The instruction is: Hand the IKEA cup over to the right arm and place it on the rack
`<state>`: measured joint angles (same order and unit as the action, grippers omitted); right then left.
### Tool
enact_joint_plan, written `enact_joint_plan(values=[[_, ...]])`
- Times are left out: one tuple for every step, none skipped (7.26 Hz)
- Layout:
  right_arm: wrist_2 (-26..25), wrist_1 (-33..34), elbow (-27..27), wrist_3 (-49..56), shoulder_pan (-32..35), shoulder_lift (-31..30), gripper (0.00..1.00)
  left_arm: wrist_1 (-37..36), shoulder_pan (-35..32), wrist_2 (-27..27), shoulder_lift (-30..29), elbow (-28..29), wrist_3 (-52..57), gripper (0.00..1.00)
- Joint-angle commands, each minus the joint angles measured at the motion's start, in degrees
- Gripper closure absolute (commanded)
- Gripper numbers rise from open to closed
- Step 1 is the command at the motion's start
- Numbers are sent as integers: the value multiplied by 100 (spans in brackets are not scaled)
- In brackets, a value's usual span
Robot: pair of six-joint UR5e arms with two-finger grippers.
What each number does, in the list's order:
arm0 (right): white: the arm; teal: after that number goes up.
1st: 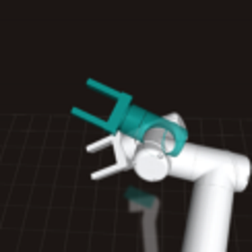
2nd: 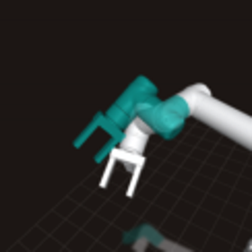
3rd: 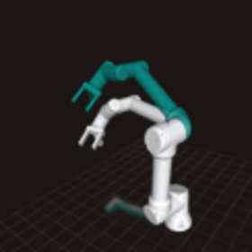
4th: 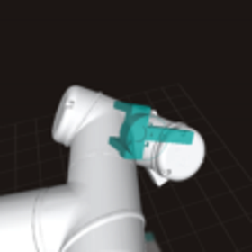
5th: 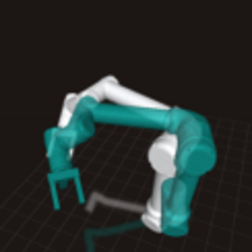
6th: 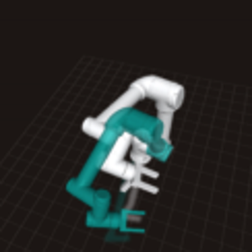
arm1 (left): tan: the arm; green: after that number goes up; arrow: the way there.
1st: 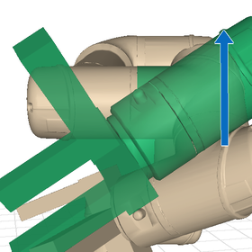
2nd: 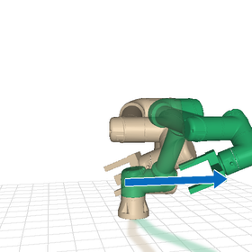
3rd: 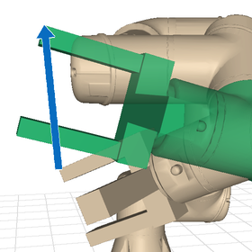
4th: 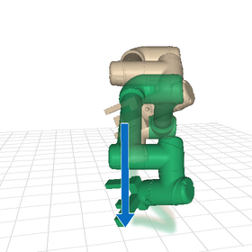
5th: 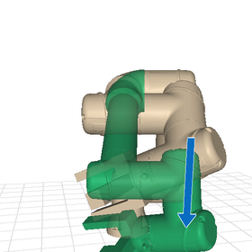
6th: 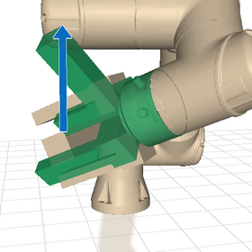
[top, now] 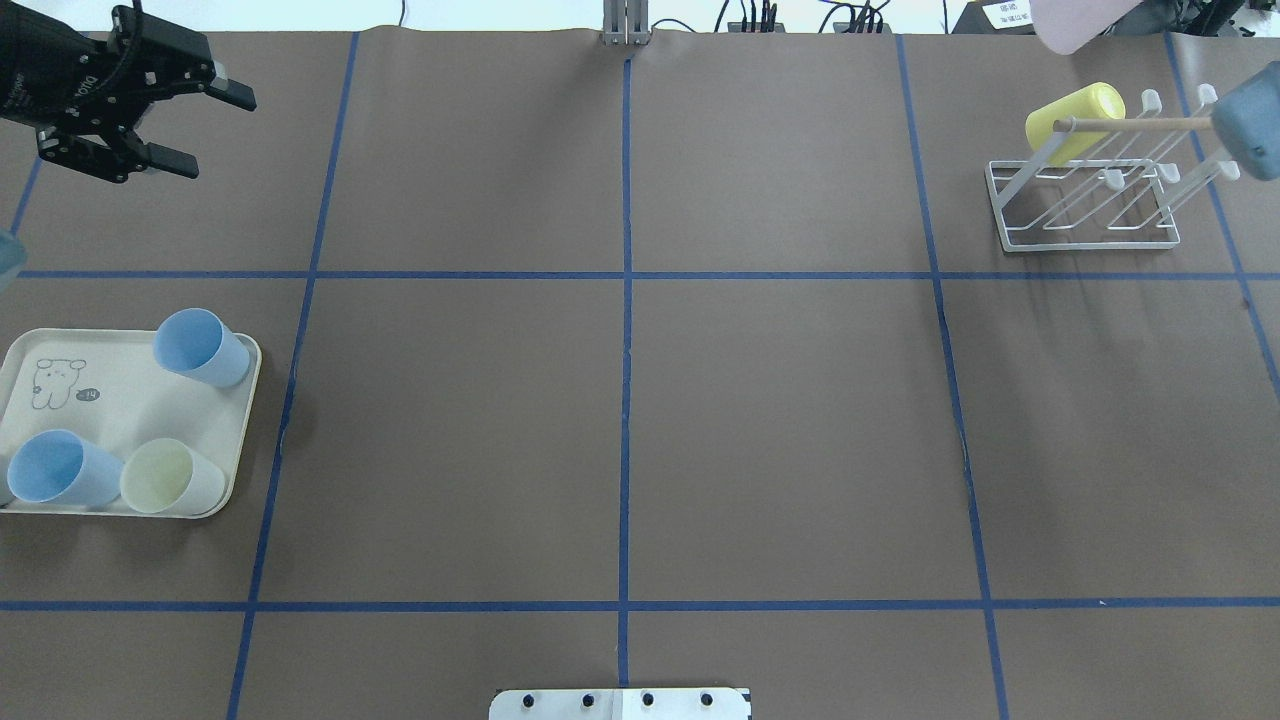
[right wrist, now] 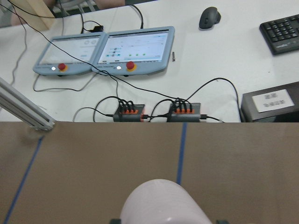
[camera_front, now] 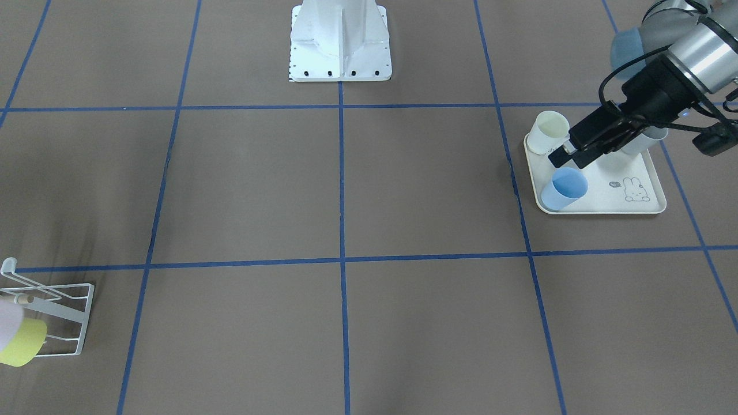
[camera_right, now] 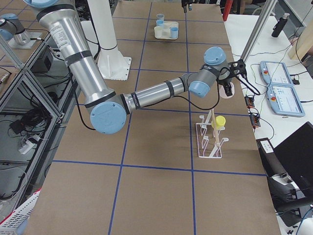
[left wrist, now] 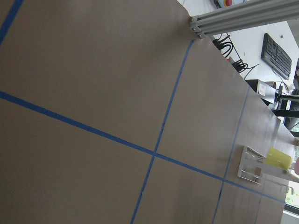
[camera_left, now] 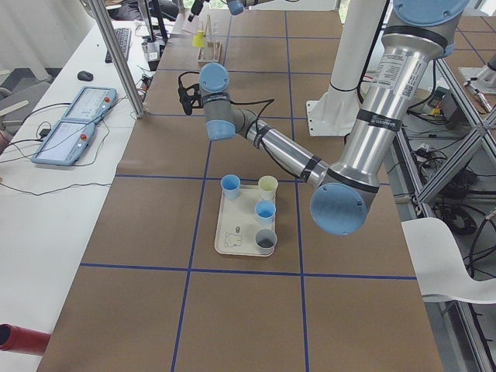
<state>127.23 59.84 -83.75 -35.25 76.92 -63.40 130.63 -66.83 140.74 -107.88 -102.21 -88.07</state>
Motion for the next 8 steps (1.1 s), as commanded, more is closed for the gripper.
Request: enact_joint_plan(values=[[-58, 1886, 373, 2139, 366, 274, 83, -440, -102, -142, 222, -18, 884, 0], [-23, 1900, 716, 2267, 428, 293, 83, -703, -93, -291, 258, -27, 1184, 0], [12, 1891, 1067, 2242, 429, 328, 83, -801, -67, -362, 258, -45, 1326, 0], [56, 1891, 1280, 2224, 411, 346, 83, -802, -67, -415, 258, -71, 1328, 0], [126, 1883, 1412, 2224, 368, 363, 83, -802, -58, -416, 267, -89, 1328, 0], [135, 1891, 1457, 2216, 358, 451, 83, -802, -49, -425, 267, -98, 1328, 0], [144, 1891, 1562, 2198, 358, 556, 83, -802, -49, -425, 267, -106, 1328, 0], [161, 1874, 1659, 2207, 341, 566, 83, -811, -49, -425, 302, -150, 1328, 0]])
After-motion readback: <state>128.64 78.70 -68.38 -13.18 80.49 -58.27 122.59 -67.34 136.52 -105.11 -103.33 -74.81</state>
